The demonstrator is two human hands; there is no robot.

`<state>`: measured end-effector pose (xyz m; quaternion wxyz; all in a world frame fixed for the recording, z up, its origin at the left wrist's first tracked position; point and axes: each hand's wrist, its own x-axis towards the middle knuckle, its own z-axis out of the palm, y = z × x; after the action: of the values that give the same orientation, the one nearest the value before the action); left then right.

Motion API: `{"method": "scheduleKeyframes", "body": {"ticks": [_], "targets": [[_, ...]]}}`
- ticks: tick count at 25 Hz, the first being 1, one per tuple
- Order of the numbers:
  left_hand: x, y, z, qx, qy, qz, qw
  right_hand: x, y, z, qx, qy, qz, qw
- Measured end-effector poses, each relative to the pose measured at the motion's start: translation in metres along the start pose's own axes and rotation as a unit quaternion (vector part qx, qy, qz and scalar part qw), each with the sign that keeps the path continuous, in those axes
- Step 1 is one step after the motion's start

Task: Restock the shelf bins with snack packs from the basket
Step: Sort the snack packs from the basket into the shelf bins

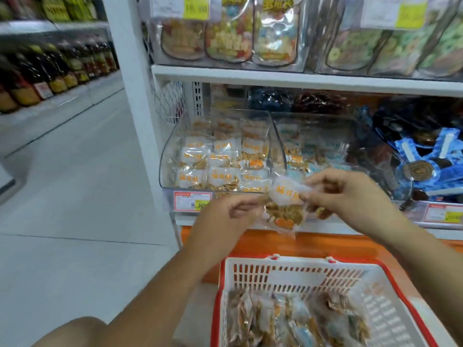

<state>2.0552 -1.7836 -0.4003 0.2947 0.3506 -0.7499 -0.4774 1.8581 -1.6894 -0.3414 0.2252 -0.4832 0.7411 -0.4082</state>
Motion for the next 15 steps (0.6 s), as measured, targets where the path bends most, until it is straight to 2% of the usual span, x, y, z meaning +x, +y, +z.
{"method": "scheduleKeyframes", "body": {"ticks": [2, 4, 6, 8, 10, 15], "targets": [[0.010, 0.002, -0.038, 0.110, 0.113, 0.046, 0.986, 0.035, -0.034, -0.001, -0.054, 0.043, -0.038, 0.997], [0.015, -0.011, -0.072, 0.228, 0.212, 0.056, 0.949, 0.073, -0.059, 0.007, -0.148, 0.064, -0.056, 0.985], [0.016, -0.025, -0.092, 0.286, 0.252, 0.031, 0.924, 0.110, -0.074, 0.022, -0.302, 0.052, -0.055, 0.950], [0.017, -0.037, -0.102, 0.303, 0.242, -0.001, 0.922, 0.143, -0.078, 0.040, -0.421, 0.025, -0.037, 0.906], [0.019, -0.047, -0.108, 0.302, 0.216, -0.017, 0.928, 0.166, -0.076, 0.050, -0.487, -0.001, -0.011, 0.873], [0.026, -0.059, -0.112, 0.269, 0.180, -0.036, 0.946, 0.188, -0.091, 0.035, -0.501, -0.049, 0.050, 0.863]]}}
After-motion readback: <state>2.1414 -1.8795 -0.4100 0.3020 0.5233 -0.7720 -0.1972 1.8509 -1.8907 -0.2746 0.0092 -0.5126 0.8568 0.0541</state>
